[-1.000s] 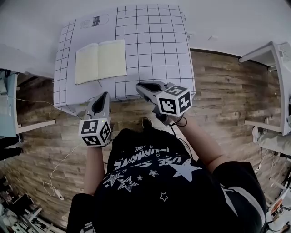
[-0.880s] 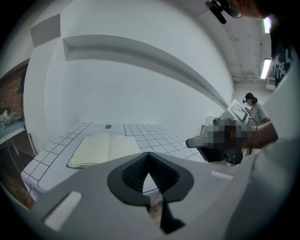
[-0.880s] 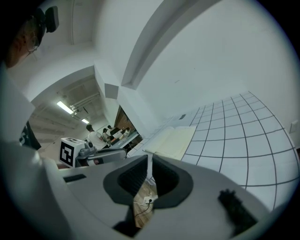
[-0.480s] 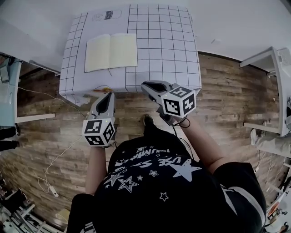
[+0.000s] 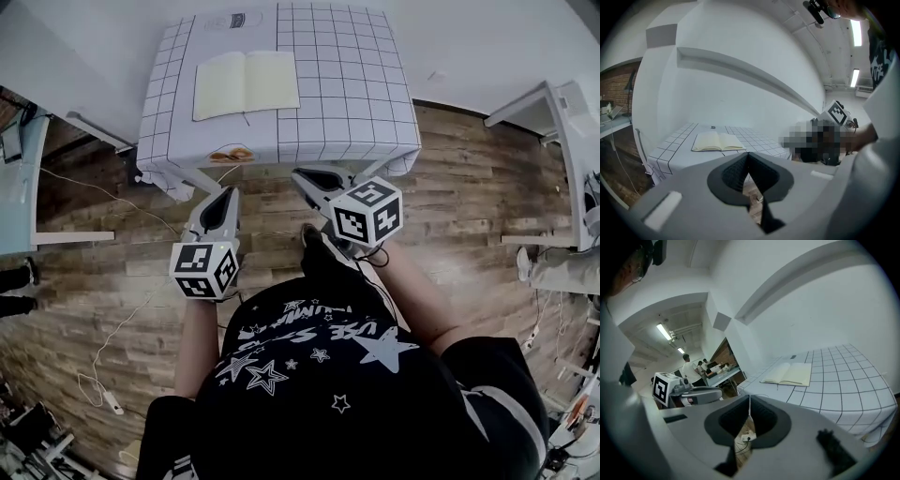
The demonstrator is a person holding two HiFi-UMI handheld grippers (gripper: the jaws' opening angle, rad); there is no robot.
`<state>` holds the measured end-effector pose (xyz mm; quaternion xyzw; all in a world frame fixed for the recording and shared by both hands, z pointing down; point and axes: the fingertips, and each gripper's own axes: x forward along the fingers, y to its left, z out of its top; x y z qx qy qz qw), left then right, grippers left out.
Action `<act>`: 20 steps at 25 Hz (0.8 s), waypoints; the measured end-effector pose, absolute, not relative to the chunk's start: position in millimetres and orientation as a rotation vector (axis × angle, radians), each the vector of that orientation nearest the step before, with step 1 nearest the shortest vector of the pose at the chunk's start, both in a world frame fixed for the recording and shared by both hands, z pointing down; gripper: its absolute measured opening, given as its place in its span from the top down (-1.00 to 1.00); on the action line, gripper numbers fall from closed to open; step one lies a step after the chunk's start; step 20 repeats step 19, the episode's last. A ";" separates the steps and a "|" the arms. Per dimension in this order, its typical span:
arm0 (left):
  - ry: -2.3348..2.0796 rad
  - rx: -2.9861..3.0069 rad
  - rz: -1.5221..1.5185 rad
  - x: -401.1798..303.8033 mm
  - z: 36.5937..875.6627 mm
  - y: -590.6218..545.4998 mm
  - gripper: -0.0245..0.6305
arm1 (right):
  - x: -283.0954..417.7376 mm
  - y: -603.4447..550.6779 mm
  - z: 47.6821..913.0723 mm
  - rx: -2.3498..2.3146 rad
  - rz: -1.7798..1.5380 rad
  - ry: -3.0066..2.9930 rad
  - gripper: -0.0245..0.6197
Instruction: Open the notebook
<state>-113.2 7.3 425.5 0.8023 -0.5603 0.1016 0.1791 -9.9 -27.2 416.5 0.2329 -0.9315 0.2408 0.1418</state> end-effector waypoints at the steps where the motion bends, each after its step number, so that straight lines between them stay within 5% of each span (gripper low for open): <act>1: -1.577 2.280 0.284 -113.9 425.3 15.3 0.89 | -8.9 -19.2 416.4 0.690 0.685 -2.684 0.86; 20: -1.469 2.401 0.305 -149.1 410.4 165.7 0.89 | -27.0 142.2 402.7 0.907 0.648 -2.651 0.87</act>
